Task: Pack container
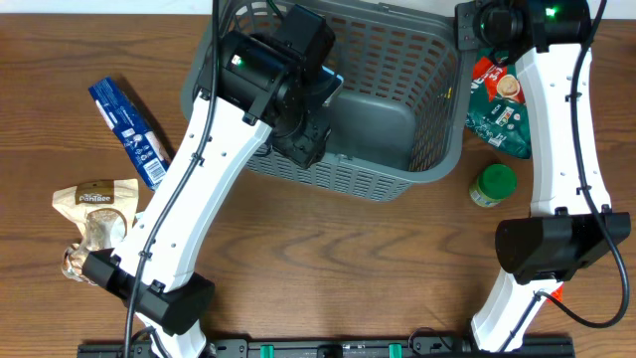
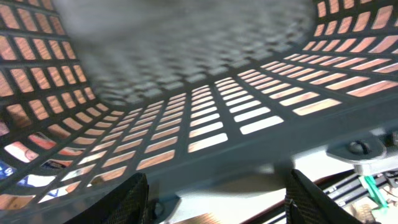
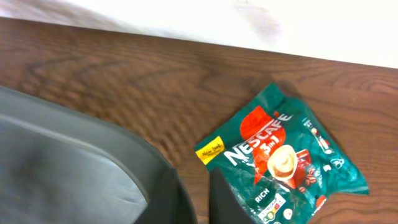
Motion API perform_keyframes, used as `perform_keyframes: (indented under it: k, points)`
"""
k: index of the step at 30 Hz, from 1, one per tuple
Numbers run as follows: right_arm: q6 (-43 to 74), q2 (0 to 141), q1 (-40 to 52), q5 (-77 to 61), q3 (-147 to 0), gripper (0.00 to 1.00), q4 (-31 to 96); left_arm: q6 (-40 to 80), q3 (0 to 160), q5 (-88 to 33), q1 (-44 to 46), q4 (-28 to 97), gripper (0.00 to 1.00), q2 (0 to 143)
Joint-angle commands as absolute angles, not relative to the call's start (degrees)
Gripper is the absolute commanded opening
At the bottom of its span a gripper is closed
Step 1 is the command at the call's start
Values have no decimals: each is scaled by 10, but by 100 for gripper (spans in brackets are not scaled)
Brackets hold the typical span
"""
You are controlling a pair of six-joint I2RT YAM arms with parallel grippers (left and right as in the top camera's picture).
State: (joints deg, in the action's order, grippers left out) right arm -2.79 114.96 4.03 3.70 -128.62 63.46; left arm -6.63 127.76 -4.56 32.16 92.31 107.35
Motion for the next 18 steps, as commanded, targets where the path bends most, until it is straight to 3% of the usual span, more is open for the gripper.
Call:
perform_keyframes:
  k: [1,16,18]
  points:
    - [-38,1155,50,45,-1293,12,646,-69,1266,18,313,955,56,1071]
    - [-12,1136,82,45,-1352,28,722,-56,1266,81,269,825,57,1038]
    - [-8,1126,83,44,-1393,39,761,-50,1266,89,251,807,57,1026]
